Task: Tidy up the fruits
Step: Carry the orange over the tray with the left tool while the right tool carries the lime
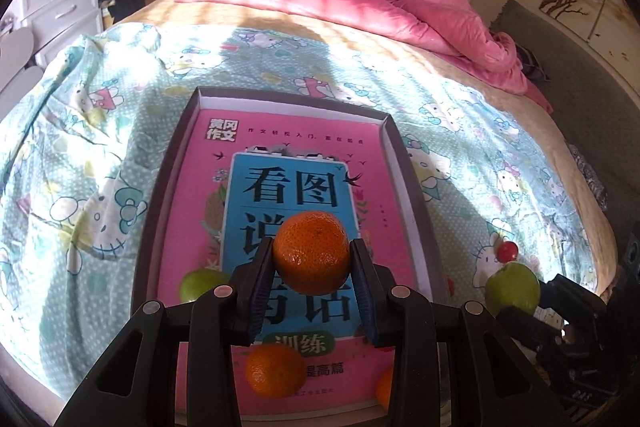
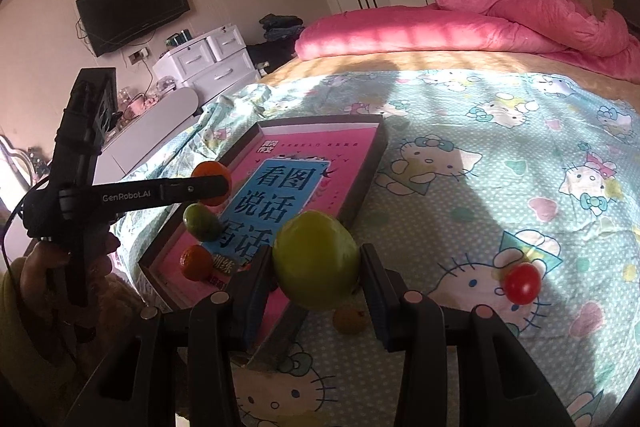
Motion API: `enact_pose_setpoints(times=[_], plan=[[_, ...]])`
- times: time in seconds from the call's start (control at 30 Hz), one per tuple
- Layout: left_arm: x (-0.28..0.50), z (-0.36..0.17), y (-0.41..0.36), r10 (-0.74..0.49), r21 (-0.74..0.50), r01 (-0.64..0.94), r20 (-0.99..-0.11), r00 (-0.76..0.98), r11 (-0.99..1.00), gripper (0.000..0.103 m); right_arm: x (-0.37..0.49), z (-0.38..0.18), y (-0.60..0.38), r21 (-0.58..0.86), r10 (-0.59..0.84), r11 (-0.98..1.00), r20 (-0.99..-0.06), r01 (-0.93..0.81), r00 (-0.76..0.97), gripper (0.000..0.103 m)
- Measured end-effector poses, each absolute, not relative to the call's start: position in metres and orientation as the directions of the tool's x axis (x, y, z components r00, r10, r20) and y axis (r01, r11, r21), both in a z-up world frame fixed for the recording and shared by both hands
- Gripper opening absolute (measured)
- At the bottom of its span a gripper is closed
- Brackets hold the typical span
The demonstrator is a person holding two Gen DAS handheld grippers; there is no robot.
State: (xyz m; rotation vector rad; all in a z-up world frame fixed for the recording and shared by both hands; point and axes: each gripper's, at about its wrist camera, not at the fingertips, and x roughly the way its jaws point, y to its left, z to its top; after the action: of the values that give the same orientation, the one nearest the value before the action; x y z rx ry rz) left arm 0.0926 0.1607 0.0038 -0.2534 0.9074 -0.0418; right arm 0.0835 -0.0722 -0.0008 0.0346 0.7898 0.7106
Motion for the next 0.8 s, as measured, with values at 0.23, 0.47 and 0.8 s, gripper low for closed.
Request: enact_pose_setpoints(times=[0.23, 0.47, 0.8], plan=[[0.095, -0.003, 0.167, -0.159, -0.259, -0.084, -0.785, 0.598, 0.962, 0.039, 0.066, 0.001, -0.034, 0.242, 0.636, 0.704, -0.633, -0.668, 0.441, 0.044], [0.099, -0.007, 0.167, -0.169, -0.266, -0.080, -0.789, 0.591, 0.961, 0.039, 0.048, -0.003, 0.003, 0.200, 0.664, 0.620, -0.649, -0.759, 0.371, 0.044], [0.106, -0.007, 0.159, -0.171, -0.253, -0.058, -0.788, 0.591, 0.966, 0.032, 0.043, -0.022, 0.034, 0.190, 0.657, 0.549, -0.700, -0.814, 0.280, 0.044]])
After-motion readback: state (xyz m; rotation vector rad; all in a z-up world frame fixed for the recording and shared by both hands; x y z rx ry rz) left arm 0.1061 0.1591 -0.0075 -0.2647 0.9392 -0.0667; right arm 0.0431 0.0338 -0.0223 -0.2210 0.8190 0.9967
